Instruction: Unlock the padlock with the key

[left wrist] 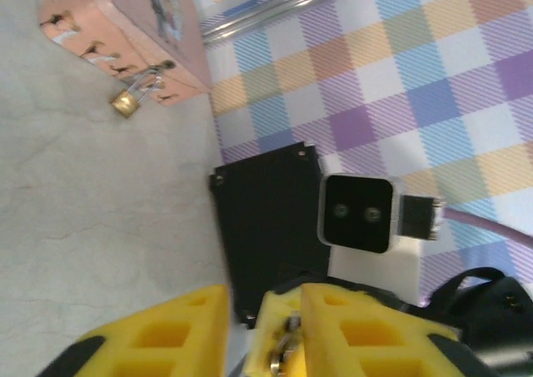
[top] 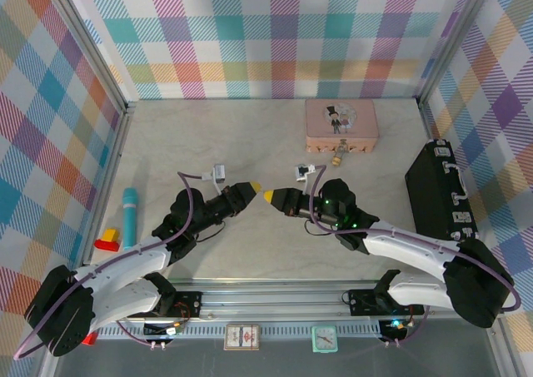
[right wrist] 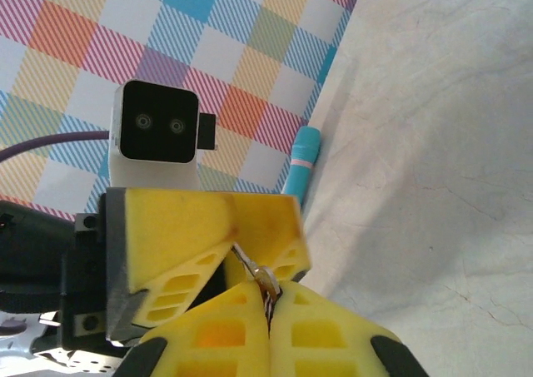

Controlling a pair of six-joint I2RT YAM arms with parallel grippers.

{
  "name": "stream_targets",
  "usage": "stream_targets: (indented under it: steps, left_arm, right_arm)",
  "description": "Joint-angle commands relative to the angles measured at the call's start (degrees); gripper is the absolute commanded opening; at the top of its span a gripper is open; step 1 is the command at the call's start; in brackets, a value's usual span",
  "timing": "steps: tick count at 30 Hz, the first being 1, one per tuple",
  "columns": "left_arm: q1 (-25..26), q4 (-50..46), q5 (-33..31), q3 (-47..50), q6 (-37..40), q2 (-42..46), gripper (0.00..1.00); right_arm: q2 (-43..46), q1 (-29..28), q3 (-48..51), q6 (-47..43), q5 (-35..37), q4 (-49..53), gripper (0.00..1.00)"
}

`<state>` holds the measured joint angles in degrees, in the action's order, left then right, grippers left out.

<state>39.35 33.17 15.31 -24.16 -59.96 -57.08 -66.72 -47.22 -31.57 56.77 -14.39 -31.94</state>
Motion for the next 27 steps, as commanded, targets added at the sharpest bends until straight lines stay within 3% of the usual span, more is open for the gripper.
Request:
stream_targets:
  steps: [1,6,10,16,27]
  left_arm:
    - [0.3,-9.5,-3.0,-2.6,5.1,3.6,0.46]
    - [0.2,-29.9,-10.3,-9.8,16.5,9.0,0.76]
    - [0.2,-36.7,-12.5,-16.0,24.0,5.6,0.82]
    - [0.2,-31.2,-8.8,-24.5,30.1,-11.1,0.85]
    - [3.3,-24.7,-0.9,-51.0,34.3,-50.2,0.79]
  right_arm:
    - [3.4,0.3,-3.3,-2.9,1.7,8.1,0.0]
    - [9.3,0.7,-11.4,-12.5,12.8,37.7,0.0]
    - [13.9,1.4,-16.1,-17.4,23.0,55.7,0.0]
    - [22.0,1.5,-18.6,-18.6,34.5,71.5,0.0]
    - [39.4,1.5,-18.8,-17.5,43.9,84.6,0.0]
